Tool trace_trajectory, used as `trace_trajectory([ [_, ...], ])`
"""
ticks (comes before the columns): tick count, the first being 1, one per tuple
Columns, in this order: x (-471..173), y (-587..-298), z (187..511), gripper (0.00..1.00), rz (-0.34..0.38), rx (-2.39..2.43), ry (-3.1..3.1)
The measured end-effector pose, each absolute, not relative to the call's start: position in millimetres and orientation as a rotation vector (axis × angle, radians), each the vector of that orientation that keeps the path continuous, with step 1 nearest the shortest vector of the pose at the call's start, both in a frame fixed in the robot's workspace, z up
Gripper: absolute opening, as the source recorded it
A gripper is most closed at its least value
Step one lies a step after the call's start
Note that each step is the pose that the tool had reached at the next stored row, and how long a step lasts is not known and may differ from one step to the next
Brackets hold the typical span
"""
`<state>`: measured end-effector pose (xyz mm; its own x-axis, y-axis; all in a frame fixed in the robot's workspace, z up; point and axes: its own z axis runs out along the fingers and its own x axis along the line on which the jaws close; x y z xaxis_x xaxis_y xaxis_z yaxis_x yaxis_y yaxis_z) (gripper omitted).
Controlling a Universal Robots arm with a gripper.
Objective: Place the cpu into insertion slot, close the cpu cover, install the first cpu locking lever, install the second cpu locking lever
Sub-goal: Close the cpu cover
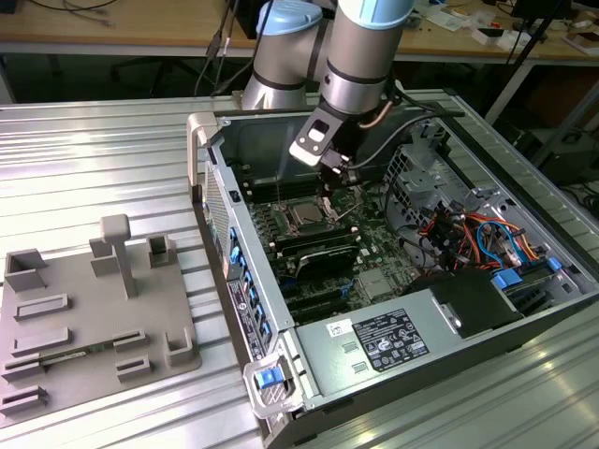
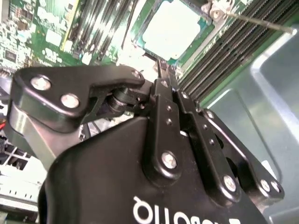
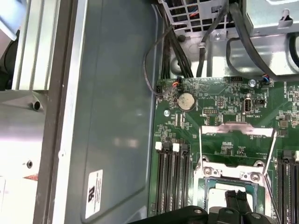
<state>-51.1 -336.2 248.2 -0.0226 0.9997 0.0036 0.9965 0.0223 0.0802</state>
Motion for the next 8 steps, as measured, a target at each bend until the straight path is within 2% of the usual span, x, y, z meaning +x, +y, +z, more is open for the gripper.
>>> trace_trajectory([
  [8,-27,-336,248,0.11,0.057,2.175,2.224],
])
